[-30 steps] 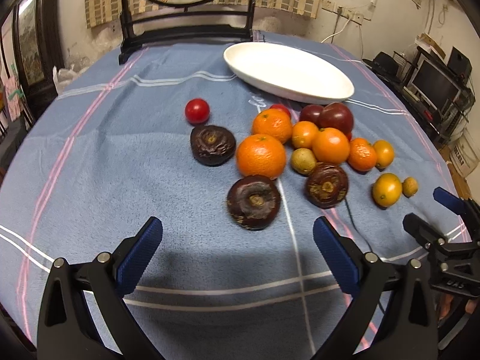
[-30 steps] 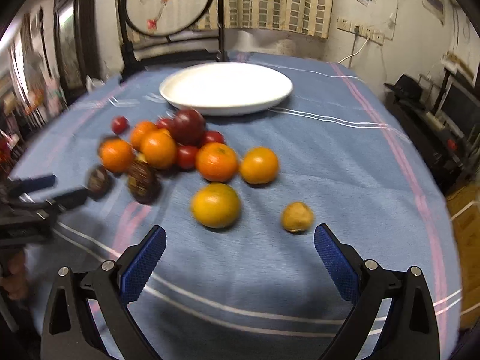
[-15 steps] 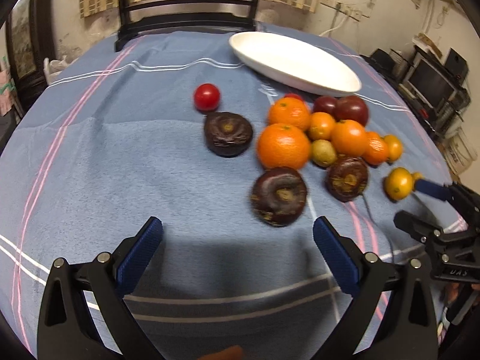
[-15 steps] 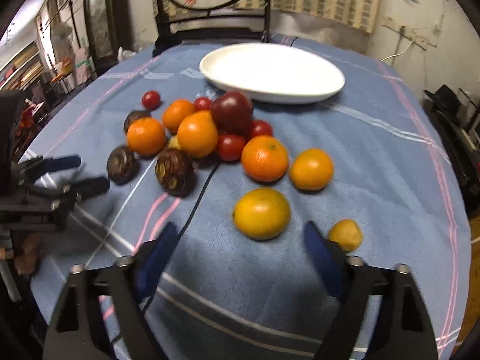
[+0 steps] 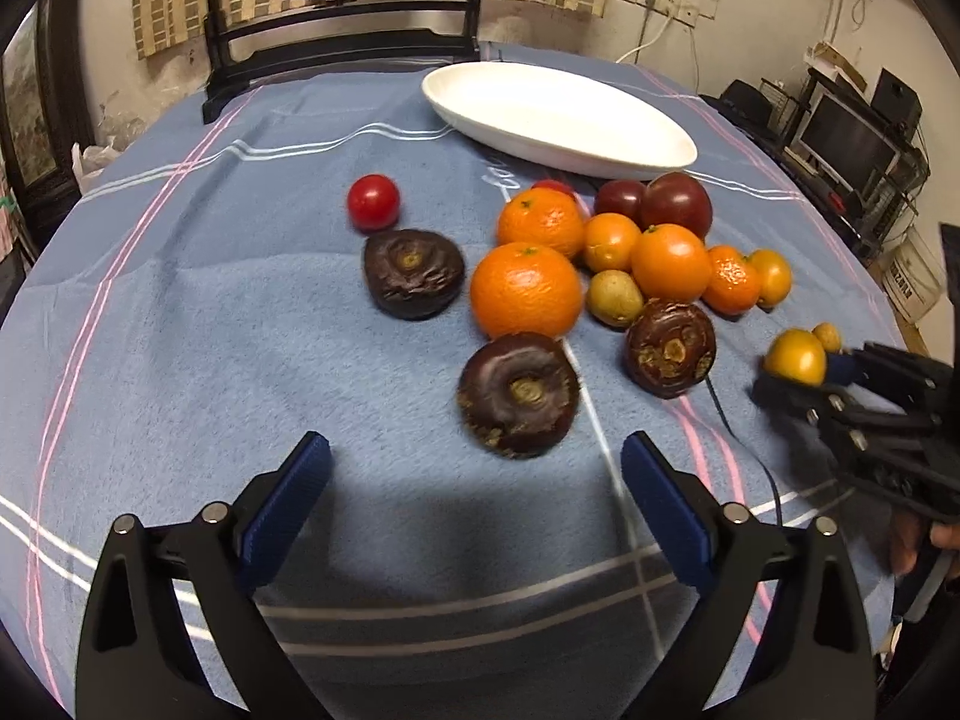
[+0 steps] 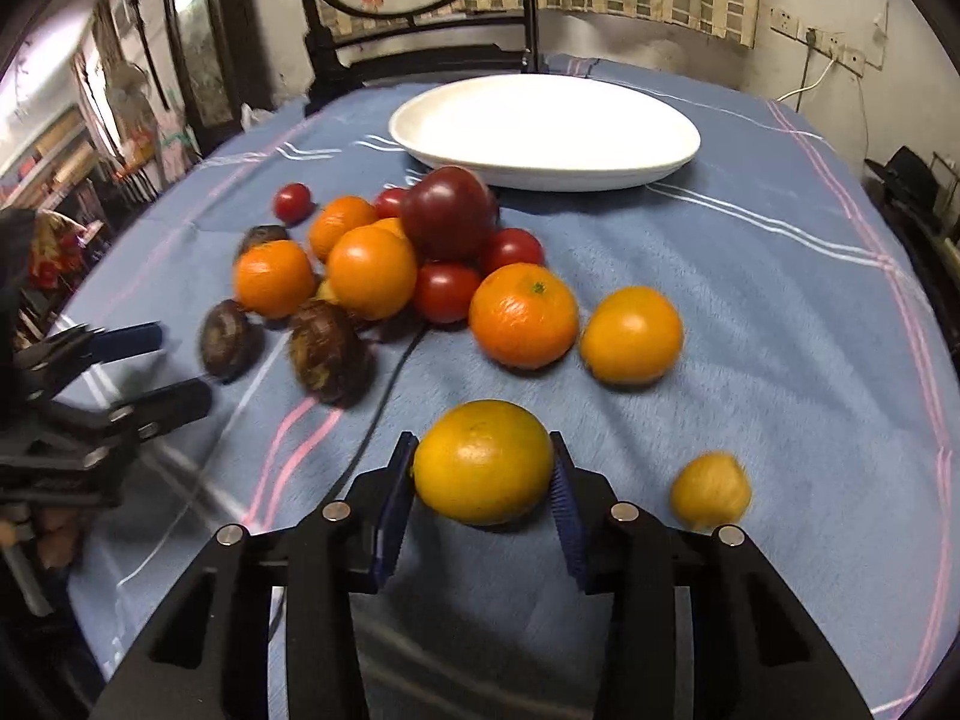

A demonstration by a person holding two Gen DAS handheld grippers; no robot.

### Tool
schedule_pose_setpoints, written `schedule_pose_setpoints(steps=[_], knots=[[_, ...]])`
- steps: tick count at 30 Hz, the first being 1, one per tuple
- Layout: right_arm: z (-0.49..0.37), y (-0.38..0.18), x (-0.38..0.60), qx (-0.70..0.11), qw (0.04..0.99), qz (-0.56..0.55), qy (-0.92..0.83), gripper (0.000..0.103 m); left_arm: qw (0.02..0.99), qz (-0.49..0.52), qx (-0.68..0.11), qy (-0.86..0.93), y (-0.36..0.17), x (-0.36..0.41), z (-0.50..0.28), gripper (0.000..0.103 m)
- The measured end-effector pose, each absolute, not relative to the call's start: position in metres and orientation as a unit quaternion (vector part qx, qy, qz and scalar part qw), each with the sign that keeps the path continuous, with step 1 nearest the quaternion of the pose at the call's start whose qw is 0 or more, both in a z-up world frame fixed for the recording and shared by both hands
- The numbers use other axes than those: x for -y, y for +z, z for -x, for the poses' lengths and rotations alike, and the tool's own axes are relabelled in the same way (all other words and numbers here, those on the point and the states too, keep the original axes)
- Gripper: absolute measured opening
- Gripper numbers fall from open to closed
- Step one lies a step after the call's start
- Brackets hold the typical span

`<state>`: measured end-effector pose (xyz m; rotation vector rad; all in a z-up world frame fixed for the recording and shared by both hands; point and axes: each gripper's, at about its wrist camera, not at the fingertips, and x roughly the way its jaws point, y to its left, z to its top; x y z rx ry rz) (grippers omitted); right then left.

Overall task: Organize fruits
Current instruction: 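Grasp the yellow orange with the right tool while the left tool grasps a brown persimmon, place both on plate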

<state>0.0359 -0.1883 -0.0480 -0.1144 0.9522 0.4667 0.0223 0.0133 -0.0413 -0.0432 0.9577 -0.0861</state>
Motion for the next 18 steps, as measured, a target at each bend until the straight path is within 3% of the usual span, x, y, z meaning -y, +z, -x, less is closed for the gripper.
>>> schedule_pose_setpoints(steps=[3,5,6,7,13,18], knots=[[-0.022,-0.044,0.196,-0.443,0.862,0.036,0.242,0.043,0.880,0.011,-0.472,-0.047,-0.045,-0.005,-0.034,0.074],[-0.018,-0.040,0.200,-0.436,0.865,0.032,0.246,0.043,0.880,0.002,-0.473,-0.033,-0.048,0.000,-0.041,0.071],[-0.016,-0.038,0.202,-0.433,0.867,0.029,0.247,0.043,0.880,-0.002,-0.473,-0.031,-0.048,0.001,-0.043,0.065],[-0.014,-0.036,0.205,-0.428,0.868,0.026,0.249,0.043,0.882,-0.002,-0.470,-0.036,-0.046,0.003,-0.043,0.045],[-0.007,-0.022,0.215,-0.404,0.877,0.018,0.261,0.043,0.879,-0.003,-0.472,-0.064,-0.035,0.004,-0.033,0.042],[-0.019,0.023,0.212,-0.346,0.897,0.029,0.274,0.043,0.905,-0.005,-0.416,-0.095,0.022,0.006,-0.044,0.043]])
